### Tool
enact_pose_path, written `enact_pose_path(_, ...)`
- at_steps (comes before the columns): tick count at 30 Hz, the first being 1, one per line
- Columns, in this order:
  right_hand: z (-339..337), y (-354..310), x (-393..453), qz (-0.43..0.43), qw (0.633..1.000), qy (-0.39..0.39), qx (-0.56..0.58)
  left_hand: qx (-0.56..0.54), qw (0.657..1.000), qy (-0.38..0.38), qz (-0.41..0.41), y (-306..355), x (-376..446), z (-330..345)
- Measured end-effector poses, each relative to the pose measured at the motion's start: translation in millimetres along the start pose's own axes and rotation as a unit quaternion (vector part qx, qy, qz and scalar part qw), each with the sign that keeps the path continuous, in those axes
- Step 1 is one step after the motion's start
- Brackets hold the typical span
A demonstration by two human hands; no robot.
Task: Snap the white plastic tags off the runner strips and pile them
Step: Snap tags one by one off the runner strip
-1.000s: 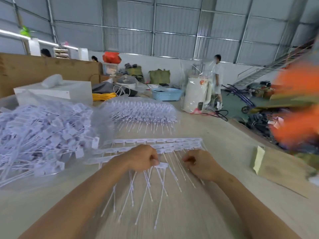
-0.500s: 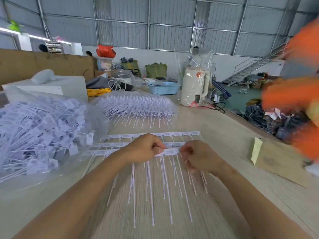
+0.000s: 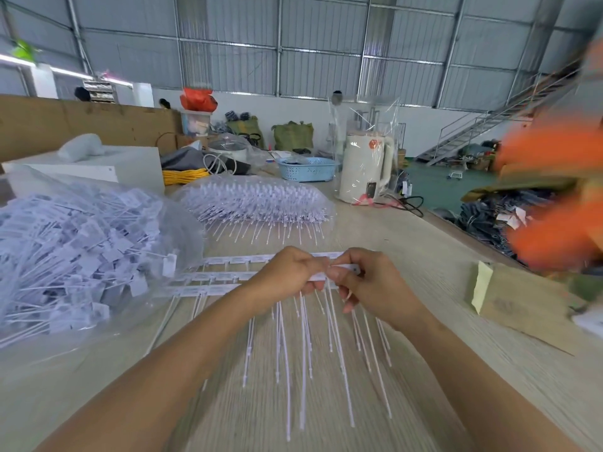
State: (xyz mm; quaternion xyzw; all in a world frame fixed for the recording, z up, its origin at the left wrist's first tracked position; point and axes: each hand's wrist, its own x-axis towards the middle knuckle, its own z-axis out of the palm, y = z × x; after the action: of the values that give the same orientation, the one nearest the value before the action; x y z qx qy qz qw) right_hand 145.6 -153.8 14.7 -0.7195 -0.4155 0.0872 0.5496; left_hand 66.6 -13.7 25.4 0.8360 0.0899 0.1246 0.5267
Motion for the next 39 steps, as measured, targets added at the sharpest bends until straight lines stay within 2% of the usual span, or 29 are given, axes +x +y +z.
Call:
enact_pose_path(2, -1.8, -1.7, -0.2, -0.029, 1.000, 0.003, -0.006, -0.086, 0.996, -0.005, -0.023, 5.3, -1.6, -0.5)
enact_pose_path(6, -8.4, -4.7, -0.9, -0.110, 0.993, 0.031, -0.008, -0.204, 0.970, -0.095, -0.095, 13.2, -3.5, -4.6)
enact_pose_path(10, -11.8, -4.3, -0.7, -0.151, 0.984, 0.038, -0.086, -0.177, 0.973, -0.108, -0.107, 13.4, -4.7, -1.8)
enact_pose_path(13, -30.3, 4.3, 3.0, -0.102, 0.975, 0.119, -0.160, -0.145, 0.978, -0.113, -0.101, 9.4, -8.9, -9.8)
enact_pose_path(14, -41.5, 7.0, 4.1, -0.061, 0.979, 0.155, -0.118, -0.122, 0.983, -0.100, -0.093, 8.3, -10.9, -13.9)
enact_pose_path(16, -62.5, 6.5, 4.3, 0.031, 0.974, 0.208, 0.082, -0.043, 0.996, -0.051, -0.057, 6.4, -13.3, -19.5)
enact_pose_path(18, -66.4, 0.1, 3.3, 0.099, 0.939, 0.178, 0.278, 0.036, 0.999, -0.020, -0.035, 4.6, -13.7, -19.0)
enact_pose_path(19, -60.3, -2.8, 2.6, 0.120, 0.937, 0.136, 0.300, 0.064, 0.997, -0.020, -0.034, 3.5, -13.1, -17.0)
enact_pose_path(23, -9.2, -11.2, -5.9, 0.134, 0.973, -0.059, 0.181, 0.145, 0.988, -0.041, -0.031, 1.3, -12.6, -7.0)
enact_pose_path(25, 11.5, -11.0, -9.9, 0.125, 0.975, -0.097, 0.159, 0.148, 0.988, -0.042, -0.023, 1.4, -12.9, -2.6)
enact_pose_path(27, 20.4, -7.7, -10.6, 0.117, 0.975, -0.087, 0.170, 0.141, 0.989, -0.038, -0.021, 2.6, -14.5, -0.7)
enact_pose_path(30, 15.7, -2.8, -8.9, 0.065, 0.989, -0.050, 0.121, 0.106, 0.993, -0.052, -0.010, 3.4, -13.7, -4.4)
enact_pose_path(34, 7.1, 0.0, -3.4, 0.029, 0.991, 0.012, 0.133, 0.074, 0.997, -0.011, -0.016, 2.6, -9.2, -11.4)
enact_pose_path(36, 8.1, 0.1, -2.8, 0.014, 0.991, 0.022, 0.135, 0.055, 0.997, -0.041, -0.030, 2.5, -8.9, -12.1)
enact_pose_path(39, 5.8, 2.3, -1.4, 0.018, 0.990, 0.049, 0.129, 0.108, 0.991, -0.069, -0.029, -1.4, -11.0, -16.8)
